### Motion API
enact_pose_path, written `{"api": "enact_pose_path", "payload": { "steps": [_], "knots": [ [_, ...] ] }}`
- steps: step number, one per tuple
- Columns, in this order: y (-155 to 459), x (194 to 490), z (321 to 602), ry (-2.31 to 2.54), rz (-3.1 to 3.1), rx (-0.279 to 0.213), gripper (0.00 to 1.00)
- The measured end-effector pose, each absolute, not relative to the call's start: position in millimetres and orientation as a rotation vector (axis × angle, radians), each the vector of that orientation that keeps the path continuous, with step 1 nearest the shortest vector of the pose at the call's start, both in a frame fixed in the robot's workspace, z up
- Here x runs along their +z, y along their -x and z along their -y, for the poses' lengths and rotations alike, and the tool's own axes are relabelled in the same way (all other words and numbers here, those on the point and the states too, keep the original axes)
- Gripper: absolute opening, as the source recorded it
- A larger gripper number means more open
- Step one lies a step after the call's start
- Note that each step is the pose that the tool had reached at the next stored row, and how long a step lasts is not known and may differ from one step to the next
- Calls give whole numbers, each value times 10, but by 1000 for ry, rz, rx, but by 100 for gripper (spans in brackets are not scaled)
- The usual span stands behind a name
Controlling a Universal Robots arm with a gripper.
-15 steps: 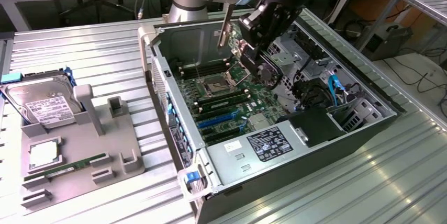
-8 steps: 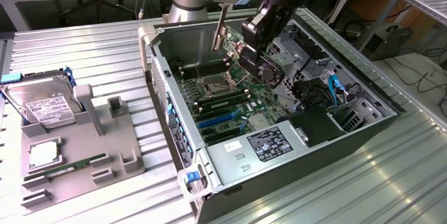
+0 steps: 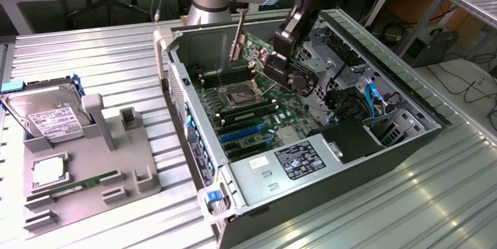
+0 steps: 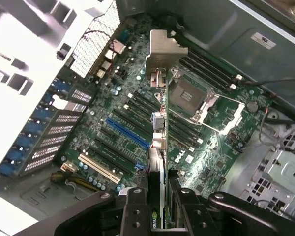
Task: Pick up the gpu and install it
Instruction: 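Insert the gpu into the slot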
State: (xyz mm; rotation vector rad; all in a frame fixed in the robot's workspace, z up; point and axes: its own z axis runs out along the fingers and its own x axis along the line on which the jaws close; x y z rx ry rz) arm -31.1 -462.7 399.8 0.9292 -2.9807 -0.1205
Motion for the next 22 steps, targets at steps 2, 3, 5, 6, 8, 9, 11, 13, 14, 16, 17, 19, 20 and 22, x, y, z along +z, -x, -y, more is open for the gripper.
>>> {"api": "enact_pose_path", "payload": {
  "steps": [2,3,5,6,8,9,11,13,14,16,17,19,20,22],
  "knots": [
    [311,3993,4627,-1002,2955,-120,26],
    [311,3991,4627,-1031,2944,-119,26],
    [311,3987,4627,-1087,2923,-119,26],
    [311,3985,4627,-1115,2911,-118,26],
    [311,3982,4627,-1169,2889,-118,26],
    [311,3979,4627,-1202,2874,-117,26],
    [311,3972,4627,-1301,2828,-116,26],
    [311,3966,4627,-1399,2778,-114,26],
    [311,3964,4627,-1424,2764,-113,26],
    [311,3960,4627,-1478,2734,-112,26],
    [311,3958,4627,-1503,2720,-112,26],
    [311,3955,4627,-1552,2691,-111,26],
    [311,3952,4627,-1579,2675,-110,26],
    [311,3947,4627,-1652,2628,-109,26]
  ]
}}
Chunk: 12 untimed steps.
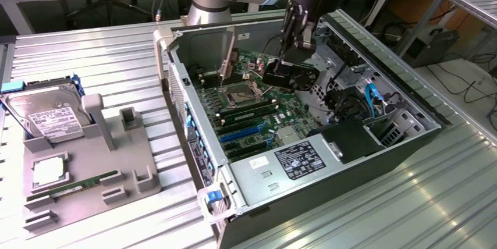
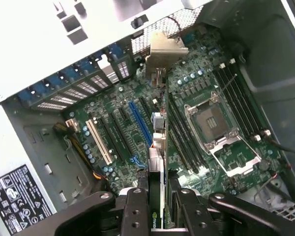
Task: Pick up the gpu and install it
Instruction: 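Insert the gpu into the slot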
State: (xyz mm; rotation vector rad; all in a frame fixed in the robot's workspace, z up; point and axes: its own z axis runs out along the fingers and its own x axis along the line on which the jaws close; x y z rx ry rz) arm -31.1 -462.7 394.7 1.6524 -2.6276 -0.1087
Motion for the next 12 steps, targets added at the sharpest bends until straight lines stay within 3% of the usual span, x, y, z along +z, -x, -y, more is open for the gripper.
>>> {"api": "enact_pose_path", "payload": {
  "steps": [12],
  "knots": [
    [310,3920,4627,-1999,2363,-99,26]
  ]
}}
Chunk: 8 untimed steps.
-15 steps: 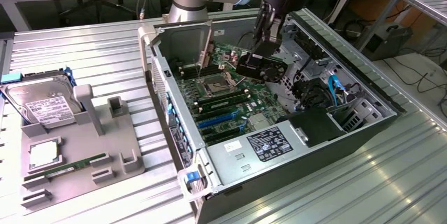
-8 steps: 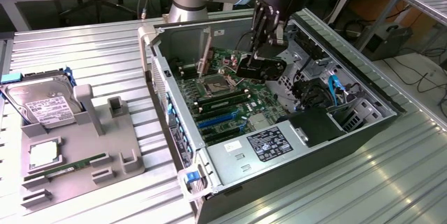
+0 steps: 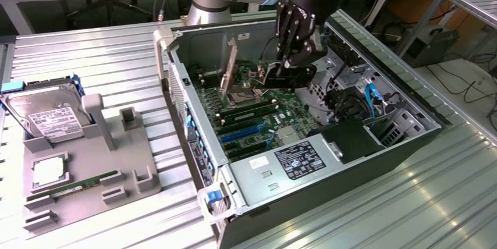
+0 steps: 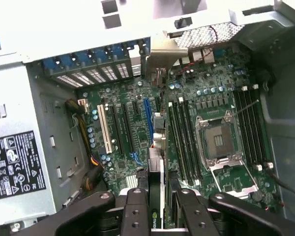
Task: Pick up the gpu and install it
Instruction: 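Insert the gpu into the slot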
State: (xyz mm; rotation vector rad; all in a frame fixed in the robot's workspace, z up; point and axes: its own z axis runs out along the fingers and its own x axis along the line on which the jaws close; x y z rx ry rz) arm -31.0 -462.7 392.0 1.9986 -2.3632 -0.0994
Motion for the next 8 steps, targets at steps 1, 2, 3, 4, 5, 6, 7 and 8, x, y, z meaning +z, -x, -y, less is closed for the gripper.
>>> {"api": "enact_pose_path", "payload": {
  "steps": [1,2,3,4,5,6,7,8],
  "knots": [
    [311,3919,4627,-2027,2338,-99,26],
    [311,3920,4628,-2031,2334,-98,26],
    [311,3920,4628,-2032,2334,-98,26],
    [311,3919,4627,-2032,2333,-98,26],
    [311,3919,4627,-2032,2334,-98,26],
    [311,3919,4627,-2032,2334,-98,26],
    [311,3919,4627,-2032,2334,-98,26],
    [311,3919,4627,-2032,2334,-98,26]
  ]
}}
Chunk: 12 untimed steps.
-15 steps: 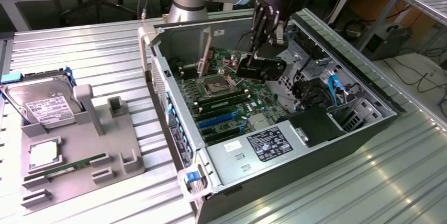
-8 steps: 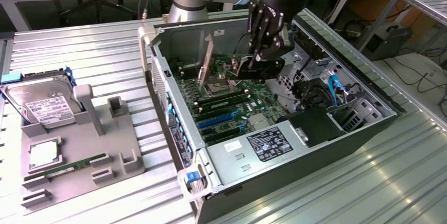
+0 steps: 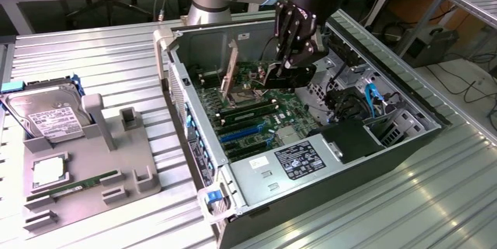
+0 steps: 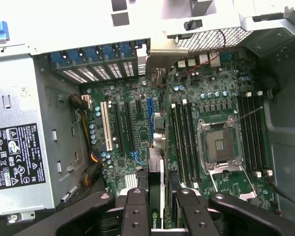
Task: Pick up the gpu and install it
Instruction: 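Insert the gpu into the slot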
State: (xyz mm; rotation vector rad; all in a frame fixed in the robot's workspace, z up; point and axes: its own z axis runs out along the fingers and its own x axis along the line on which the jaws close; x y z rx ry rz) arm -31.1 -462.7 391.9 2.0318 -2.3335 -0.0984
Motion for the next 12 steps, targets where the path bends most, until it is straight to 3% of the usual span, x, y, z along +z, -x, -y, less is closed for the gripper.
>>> {"api": "enact_pose_path", "payload": {
  "steps": [12],
  "knots": [
    [311,3917,4627,-2085,2285,-96,26]
  ]
}}
